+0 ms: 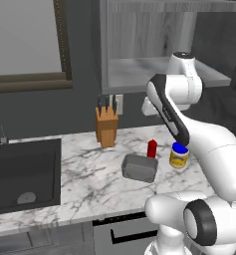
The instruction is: There are various items on the counter. Only move the condiments/shakers into the cabinet.
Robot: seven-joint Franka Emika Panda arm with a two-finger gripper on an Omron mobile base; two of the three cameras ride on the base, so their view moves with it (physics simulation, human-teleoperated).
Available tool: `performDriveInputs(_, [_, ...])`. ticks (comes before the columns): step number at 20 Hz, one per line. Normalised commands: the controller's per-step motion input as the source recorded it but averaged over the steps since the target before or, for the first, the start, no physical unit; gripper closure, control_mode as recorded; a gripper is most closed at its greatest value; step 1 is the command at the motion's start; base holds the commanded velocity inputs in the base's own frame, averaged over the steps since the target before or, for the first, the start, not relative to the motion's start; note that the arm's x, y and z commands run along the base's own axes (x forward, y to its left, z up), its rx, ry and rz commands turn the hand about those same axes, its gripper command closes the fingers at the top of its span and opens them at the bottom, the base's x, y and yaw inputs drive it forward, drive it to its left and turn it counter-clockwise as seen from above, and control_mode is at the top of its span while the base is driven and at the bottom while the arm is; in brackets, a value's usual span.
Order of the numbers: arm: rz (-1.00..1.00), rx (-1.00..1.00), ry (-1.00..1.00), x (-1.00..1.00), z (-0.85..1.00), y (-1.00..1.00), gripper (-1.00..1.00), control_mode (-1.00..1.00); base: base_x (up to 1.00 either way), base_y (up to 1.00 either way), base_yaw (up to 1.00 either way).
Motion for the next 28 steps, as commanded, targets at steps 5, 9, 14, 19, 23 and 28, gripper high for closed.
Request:
performDriveInputs(5, [-0.04, 0.01, 0.0, -0.26, -0.08, -0.3, -1.0, -1.0, 0.0, 0.0, 0.0])
performDriveInputs(9, [-0.09, 0.1, 0.0, -0.29, -0.24, -0.88, -1.0, -1.0, 0.0, 0.0, 0.0])
performDriveInputs(14, [-0.09, 0.04, 0.0, -0.08, -0.43, -0.8, -1.0, -1.0, 0.0, 0.0, 0.0])
performDriveInputs(19, [-0.03, 0.0, -0.01, 0.0, -0.47, -0.11, -1.0, -1.0, 0.0, 0.0, 0.0])
performDriveInputs(23, [-0.02, -0.01, -0.06, 0.0, -0.47, 0.0, -1.0, -1.0, 0.0, 0.0, 0.0])
performDriveInputs(28, [-0.03, 0.0, 0.0, 0.0, -0.53, 0.0, -1.0, -1.0, 0.0, 0.0, 0.0])
